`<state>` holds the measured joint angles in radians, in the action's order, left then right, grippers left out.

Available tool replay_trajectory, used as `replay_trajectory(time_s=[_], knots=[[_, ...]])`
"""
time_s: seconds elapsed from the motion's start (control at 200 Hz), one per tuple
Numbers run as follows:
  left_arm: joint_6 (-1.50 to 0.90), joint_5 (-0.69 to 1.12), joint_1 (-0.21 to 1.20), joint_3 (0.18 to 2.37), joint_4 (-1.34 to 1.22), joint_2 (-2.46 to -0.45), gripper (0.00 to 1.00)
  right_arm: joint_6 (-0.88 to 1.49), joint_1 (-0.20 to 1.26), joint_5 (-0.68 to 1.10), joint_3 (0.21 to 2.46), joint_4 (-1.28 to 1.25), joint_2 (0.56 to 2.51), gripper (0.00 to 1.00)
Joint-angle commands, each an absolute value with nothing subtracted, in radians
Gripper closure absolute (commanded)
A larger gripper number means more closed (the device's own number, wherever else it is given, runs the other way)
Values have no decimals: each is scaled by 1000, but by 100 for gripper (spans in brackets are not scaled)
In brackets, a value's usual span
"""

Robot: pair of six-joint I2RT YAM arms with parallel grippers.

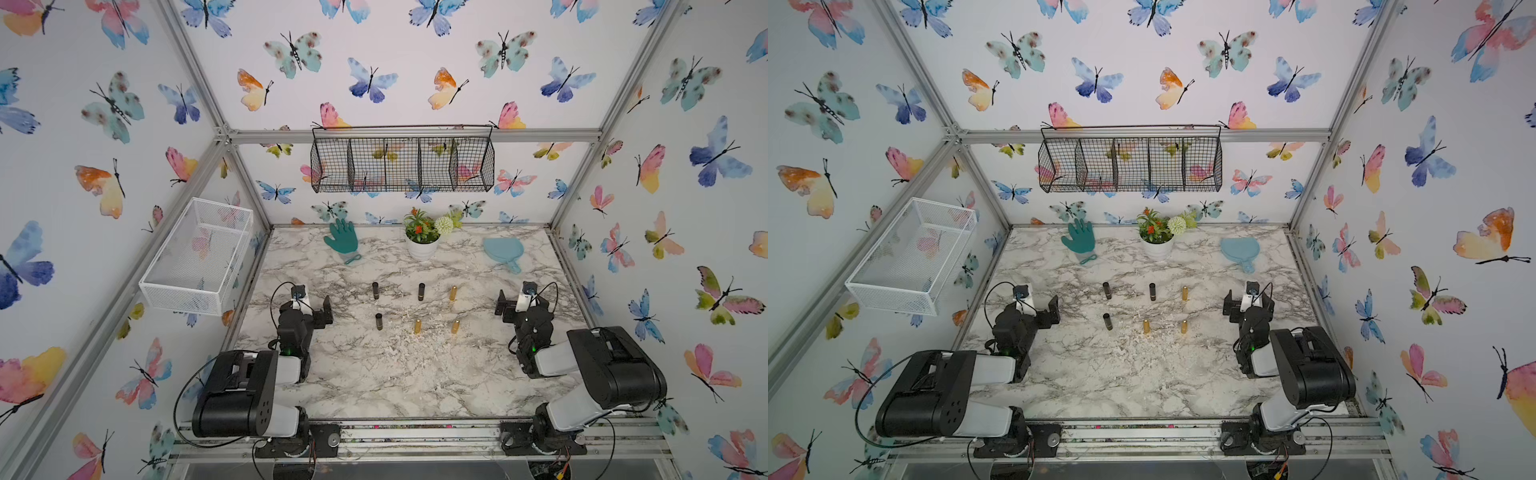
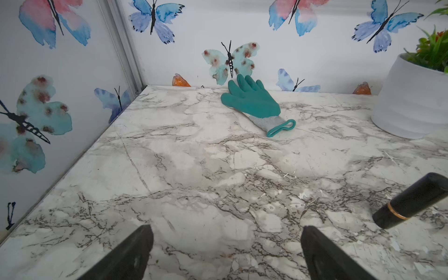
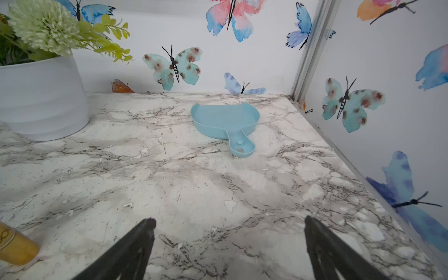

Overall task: Open the lipstick cap
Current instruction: Pick up the lipstick at the center of the board.

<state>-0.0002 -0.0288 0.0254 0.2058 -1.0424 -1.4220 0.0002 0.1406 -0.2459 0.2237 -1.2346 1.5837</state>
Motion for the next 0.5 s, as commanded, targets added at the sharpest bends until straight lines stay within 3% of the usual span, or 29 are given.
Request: replay_trajectory(time_s=[0.0, 0.496], knots=[[3, -29, 20, 215, -1054, -1407, 2, 7, 137, -238, 240, -1227, 1578, 2], [3, -30, 19, 217, -1051, -1406, 2, 8, 135, -235, 244, -1221, 1580, 2]])
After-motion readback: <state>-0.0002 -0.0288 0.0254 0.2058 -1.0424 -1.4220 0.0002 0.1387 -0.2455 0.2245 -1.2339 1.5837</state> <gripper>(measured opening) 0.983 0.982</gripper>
